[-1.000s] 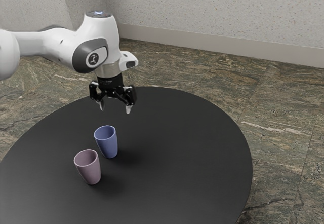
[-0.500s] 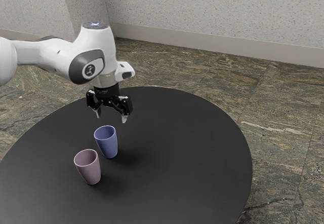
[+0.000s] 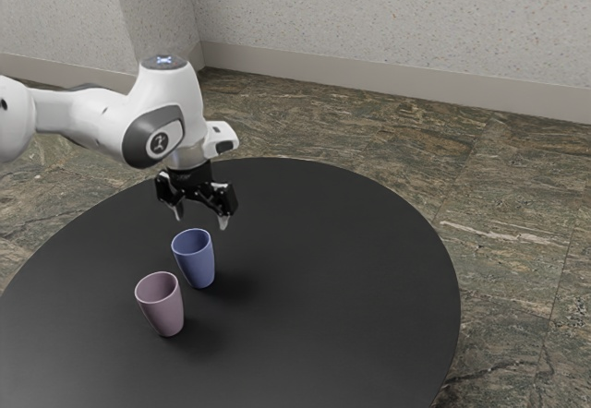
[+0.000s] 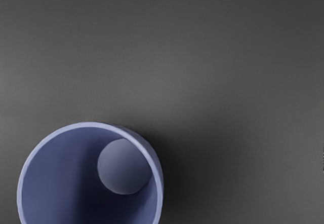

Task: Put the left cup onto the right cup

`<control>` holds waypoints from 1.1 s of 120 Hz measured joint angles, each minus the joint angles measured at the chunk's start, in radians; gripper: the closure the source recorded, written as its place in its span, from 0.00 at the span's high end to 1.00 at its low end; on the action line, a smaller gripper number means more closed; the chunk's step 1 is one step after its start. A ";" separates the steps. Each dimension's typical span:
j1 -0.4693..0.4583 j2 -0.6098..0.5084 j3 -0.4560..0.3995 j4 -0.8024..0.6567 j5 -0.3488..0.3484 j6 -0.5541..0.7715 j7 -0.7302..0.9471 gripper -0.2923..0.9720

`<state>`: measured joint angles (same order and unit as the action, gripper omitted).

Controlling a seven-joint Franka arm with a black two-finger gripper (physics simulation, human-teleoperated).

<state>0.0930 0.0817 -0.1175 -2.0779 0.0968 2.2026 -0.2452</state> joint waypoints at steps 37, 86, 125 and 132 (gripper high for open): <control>-0.001 0.001 -0.001 -0.004 -0.035 0.019 0.021 0.77; -0.001 0.019 -0.001 -0.018 -0.066 0.027 0.037 0.77; 0.012 0.053 0.000 -0.024 -0.068 0.056 0.049 0.77; 0.014 0.058 0.001 -0.024 -0.068 0.060 0.051 0.77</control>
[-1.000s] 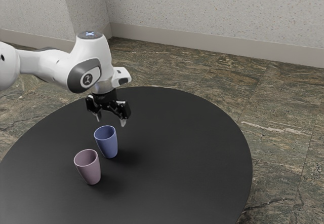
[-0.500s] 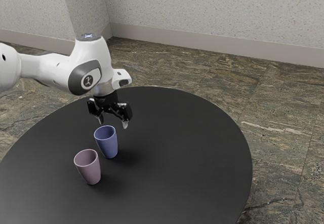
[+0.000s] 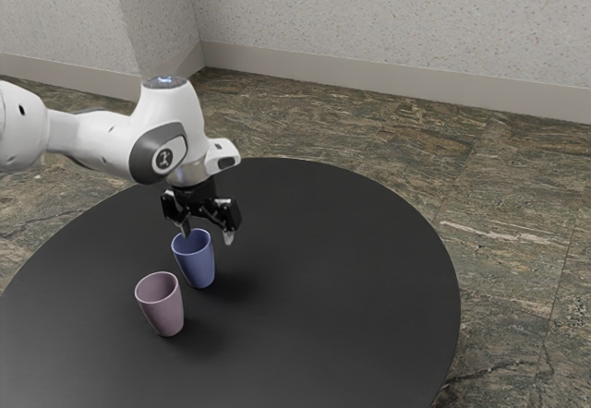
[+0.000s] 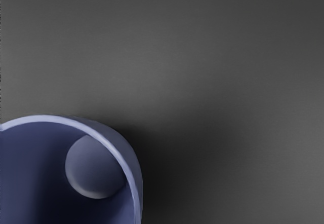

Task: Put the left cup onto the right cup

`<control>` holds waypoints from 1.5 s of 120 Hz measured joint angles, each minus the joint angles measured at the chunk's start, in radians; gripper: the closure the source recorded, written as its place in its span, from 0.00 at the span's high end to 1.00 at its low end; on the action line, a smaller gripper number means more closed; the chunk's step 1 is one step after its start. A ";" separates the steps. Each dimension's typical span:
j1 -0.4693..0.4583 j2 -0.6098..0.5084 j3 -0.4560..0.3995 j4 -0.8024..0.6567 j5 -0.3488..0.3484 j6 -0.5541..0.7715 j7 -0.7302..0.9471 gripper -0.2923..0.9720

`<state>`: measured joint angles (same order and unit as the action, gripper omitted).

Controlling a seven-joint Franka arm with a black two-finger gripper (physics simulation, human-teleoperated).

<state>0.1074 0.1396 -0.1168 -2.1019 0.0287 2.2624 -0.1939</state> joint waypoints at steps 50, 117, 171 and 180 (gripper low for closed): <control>0.004 0.048 0.000 -0.002 0.001 0.042 0.011 0.77; 0.014 0.081 0.001 -0.009 0.002 0.094 0.027 0.63; 0.015 0.106 0.019 -0.009 0.002 0.123 0.046 0.50; 0.015 0.108 0.020 -0.009 0.002 0.127 0.050 0.48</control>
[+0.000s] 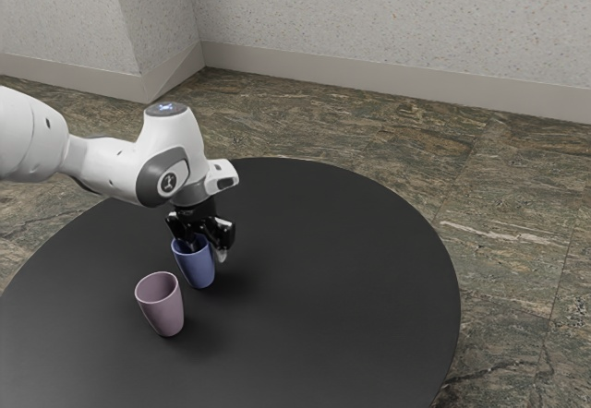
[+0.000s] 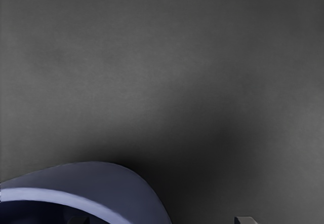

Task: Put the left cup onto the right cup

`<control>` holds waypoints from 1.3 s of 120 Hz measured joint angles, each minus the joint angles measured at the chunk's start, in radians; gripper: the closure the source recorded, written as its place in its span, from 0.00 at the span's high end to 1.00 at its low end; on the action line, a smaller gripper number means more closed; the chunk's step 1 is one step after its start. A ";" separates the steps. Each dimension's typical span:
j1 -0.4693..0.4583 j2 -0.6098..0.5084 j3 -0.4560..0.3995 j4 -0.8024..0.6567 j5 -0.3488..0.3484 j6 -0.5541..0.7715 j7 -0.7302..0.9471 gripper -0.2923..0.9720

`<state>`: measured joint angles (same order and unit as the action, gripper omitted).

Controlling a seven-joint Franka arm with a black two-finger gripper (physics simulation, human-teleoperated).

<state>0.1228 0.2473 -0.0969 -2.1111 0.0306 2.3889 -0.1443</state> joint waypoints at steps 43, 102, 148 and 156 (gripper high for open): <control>0.000 0.009 -0.001 0.000 0.000 0.016 0.011 0.44; 0.000 0.013 -0.001 0.000 -0.001 0.022 0.018 0.28; -0.001 0.013 -0.001 0.000 0.007 0.021 0.015 0.17; -0.001 0.011 -0.001 0.001 0.010 0.020 0.014 0.16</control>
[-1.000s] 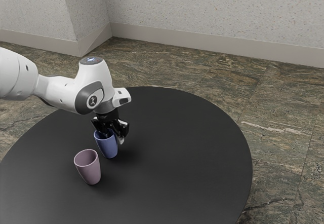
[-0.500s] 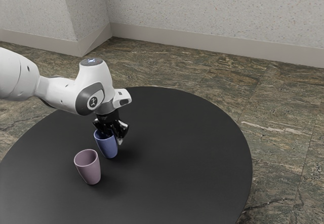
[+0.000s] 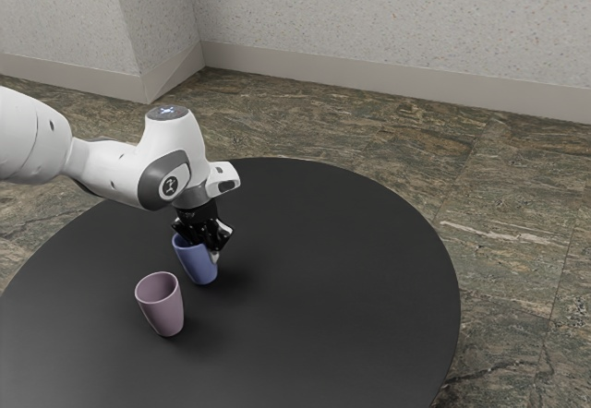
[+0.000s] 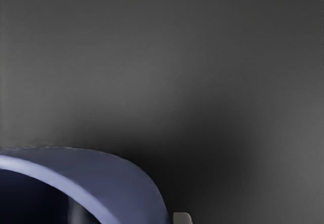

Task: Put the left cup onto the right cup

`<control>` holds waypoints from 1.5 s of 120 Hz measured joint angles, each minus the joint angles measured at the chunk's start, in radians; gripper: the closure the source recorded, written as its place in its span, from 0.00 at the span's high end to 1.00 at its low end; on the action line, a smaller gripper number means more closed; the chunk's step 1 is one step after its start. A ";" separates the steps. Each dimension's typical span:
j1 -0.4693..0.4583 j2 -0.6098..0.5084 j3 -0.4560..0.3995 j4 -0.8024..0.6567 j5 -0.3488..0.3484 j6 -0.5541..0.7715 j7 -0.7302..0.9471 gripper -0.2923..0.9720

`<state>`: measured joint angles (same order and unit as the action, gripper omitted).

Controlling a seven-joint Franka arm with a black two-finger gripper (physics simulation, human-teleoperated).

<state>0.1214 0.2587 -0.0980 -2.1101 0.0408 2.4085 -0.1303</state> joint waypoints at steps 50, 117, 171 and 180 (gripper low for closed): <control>-0.003 -0.058 -0.006 0.000 0.014 -0.035 -0.016 0.15; -0.005 -0.117 -0.040 0.073 0.100 -0.217 -0.060 0.15; -0.002 -0.179 -0.095 0.105 0.129 -0.365 -0.107 0.15; -0.003 -0.191 -0.108 0.105 0.130 -0.385 -0.119 0.15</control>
<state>0.1187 0.0674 -0.2060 -2.0051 0.1706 2.0236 -0.2493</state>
